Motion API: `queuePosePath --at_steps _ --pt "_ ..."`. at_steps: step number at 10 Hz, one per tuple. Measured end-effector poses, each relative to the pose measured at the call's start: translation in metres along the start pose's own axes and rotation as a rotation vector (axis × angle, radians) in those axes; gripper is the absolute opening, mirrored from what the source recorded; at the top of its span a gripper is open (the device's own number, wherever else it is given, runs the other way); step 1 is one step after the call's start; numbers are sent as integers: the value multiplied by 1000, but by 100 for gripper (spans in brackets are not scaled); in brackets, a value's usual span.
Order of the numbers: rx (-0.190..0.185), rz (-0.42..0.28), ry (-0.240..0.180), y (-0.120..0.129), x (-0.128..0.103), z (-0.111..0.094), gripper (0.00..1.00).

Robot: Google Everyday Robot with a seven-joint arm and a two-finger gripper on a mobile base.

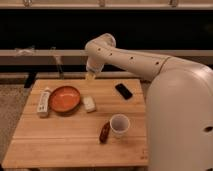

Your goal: Push the eraser across the table

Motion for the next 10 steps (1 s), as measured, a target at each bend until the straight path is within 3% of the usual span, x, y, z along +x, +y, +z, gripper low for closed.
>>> queuePosePath --at_steps 6,8,10 --pt "2 -4 4 0 1 0 75" --pt "14 -12 62 -11 9 11 75" --pt "30 6 113 -39 27 27 75"
